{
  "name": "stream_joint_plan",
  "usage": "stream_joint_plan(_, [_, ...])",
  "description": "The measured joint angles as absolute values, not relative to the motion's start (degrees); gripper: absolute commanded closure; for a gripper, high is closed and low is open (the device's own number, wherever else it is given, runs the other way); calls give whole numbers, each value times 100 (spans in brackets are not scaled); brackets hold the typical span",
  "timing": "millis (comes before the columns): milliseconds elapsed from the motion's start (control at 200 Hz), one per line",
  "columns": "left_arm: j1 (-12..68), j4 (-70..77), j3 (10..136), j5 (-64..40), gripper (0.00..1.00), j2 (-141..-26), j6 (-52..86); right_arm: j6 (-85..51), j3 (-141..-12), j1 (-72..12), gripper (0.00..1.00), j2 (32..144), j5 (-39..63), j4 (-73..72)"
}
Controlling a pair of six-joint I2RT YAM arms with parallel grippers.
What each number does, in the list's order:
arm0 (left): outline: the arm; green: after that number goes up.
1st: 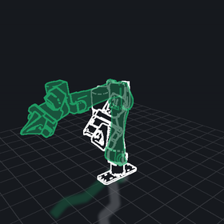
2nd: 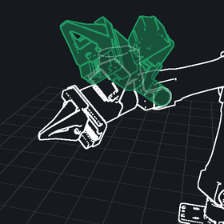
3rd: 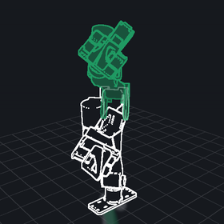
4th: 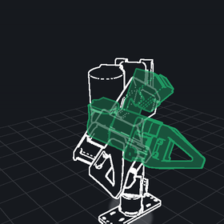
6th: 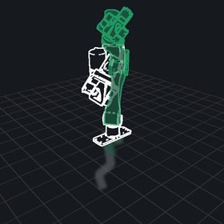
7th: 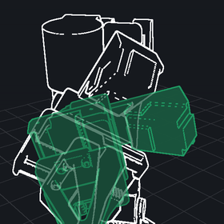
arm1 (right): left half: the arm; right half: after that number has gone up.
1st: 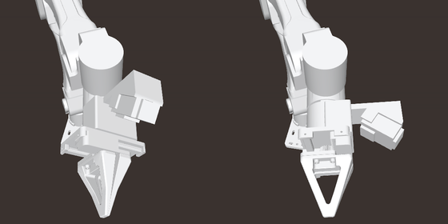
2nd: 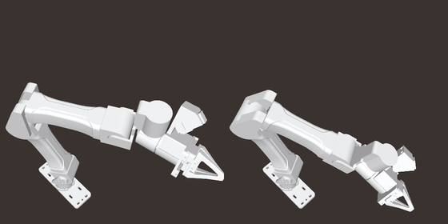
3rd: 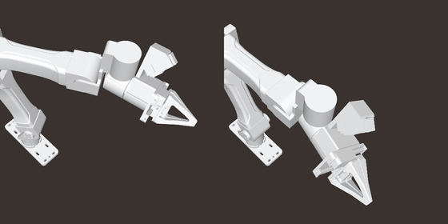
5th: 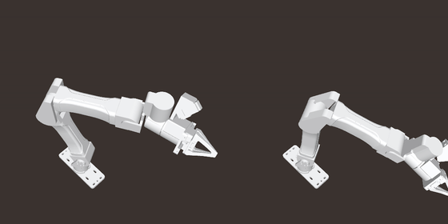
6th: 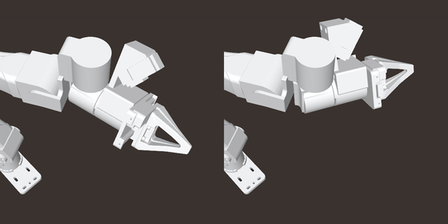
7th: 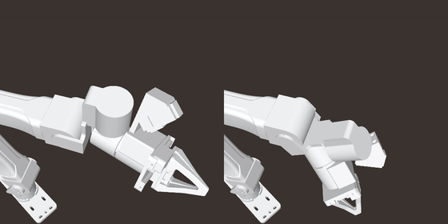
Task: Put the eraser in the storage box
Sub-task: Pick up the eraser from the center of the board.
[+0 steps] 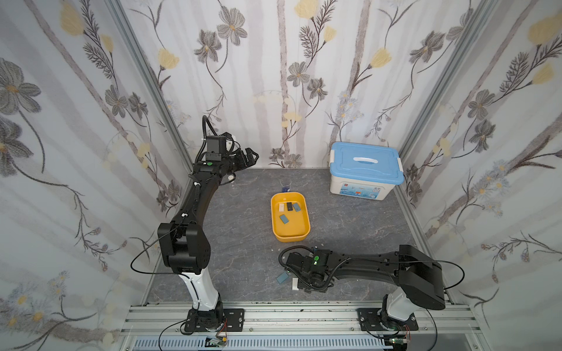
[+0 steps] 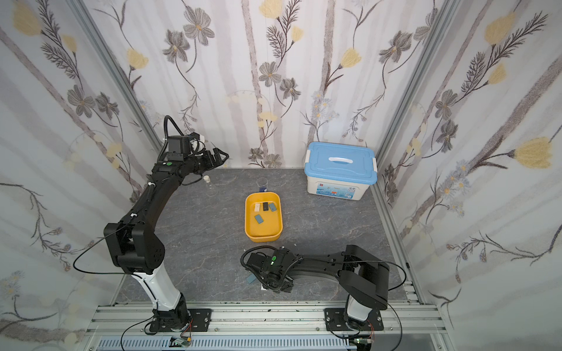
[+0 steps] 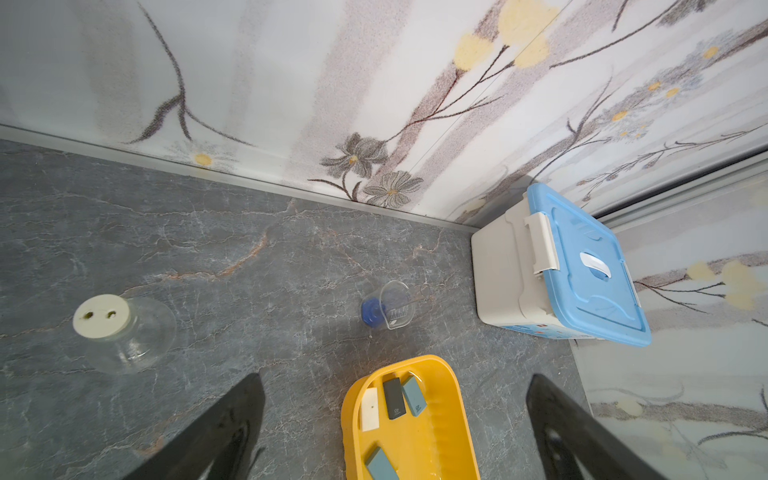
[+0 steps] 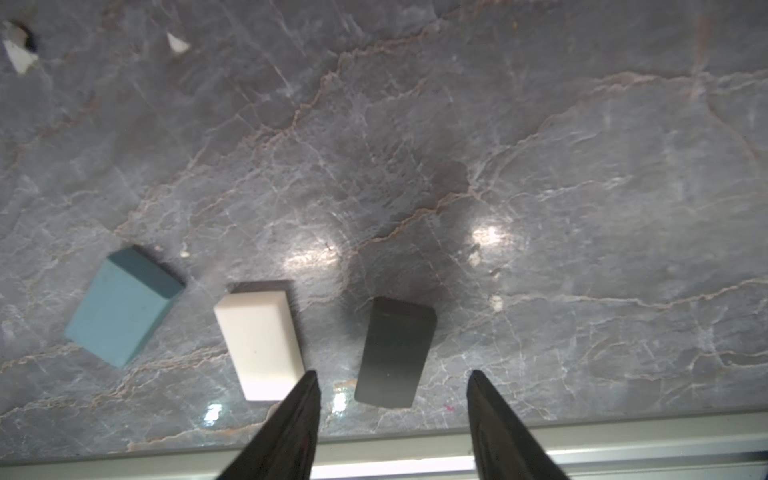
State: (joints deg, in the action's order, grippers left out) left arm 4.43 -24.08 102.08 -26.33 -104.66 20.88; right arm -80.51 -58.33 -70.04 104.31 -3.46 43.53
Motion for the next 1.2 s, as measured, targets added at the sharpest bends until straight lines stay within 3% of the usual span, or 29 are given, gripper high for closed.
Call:
stream_joint_plan(589, [327, -2545, 10451, -2659, 0, -10753, 1973, -7441, -5900, -6729, 50, 10803, 40, 4200])
stream_joint_plan(1054, [217, -2630, 10499, -2685, 0, -10829, 1951, -7072, -6058, -6606, 78, 11002, 309, 4222])
stream_joint_plan(1199, [213, -2635, 10499, -2703, 0, -10829, 1949, -7041, -6060, -6576, 82, 10980, 322, 4237])
